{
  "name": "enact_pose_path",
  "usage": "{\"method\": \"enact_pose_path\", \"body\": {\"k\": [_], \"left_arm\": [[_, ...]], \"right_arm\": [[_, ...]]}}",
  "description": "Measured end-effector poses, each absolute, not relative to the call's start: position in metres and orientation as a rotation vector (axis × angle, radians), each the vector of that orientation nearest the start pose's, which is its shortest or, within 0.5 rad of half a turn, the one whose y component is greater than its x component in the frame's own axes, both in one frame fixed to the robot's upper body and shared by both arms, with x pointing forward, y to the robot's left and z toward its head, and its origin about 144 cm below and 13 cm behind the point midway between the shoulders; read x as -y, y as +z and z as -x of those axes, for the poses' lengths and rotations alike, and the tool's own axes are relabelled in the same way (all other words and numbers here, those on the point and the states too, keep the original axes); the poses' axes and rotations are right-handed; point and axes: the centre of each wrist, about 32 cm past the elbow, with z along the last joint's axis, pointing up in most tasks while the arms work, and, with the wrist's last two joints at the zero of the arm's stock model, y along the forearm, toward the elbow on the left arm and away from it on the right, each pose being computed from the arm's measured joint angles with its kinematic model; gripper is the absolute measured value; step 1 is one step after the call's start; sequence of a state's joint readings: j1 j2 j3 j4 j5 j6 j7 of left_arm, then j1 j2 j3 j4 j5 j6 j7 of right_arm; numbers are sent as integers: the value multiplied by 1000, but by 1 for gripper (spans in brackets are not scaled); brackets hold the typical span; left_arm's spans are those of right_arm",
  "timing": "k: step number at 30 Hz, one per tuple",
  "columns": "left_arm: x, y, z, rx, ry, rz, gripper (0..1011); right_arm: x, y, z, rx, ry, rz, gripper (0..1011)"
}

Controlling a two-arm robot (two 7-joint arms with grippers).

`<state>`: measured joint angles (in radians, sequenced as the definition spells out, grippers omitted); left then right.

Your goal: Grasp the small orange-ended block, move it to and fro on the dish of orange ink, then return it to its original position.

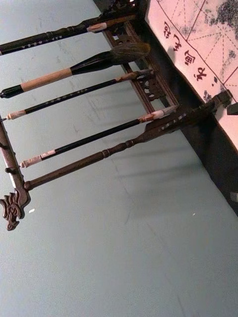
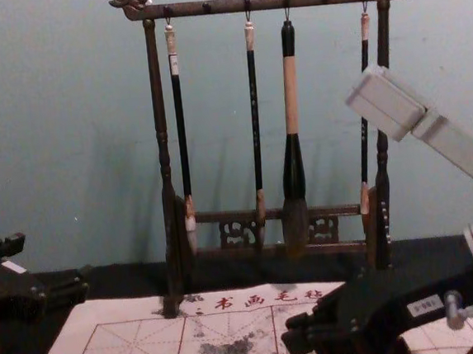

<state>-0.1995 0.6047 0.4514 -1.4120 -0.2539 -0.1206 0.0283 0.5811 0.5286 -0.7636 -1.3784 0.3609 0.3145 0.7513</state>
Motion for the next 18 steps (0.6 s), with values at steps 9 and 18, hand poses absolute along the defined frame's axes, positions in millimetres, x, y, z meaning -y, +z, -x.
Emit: {"method": "enact_pose_path", "body": {"k": [9,18], "left_arm": [[-310,1140,-489,285,1248,-304,1001],[-310,1140,-489,285,1248,-304,1001]], "right_arm": [[214,1212,-551,-32,-327,521,127],[206,1211,-549,-38,-306,518,127]]}}
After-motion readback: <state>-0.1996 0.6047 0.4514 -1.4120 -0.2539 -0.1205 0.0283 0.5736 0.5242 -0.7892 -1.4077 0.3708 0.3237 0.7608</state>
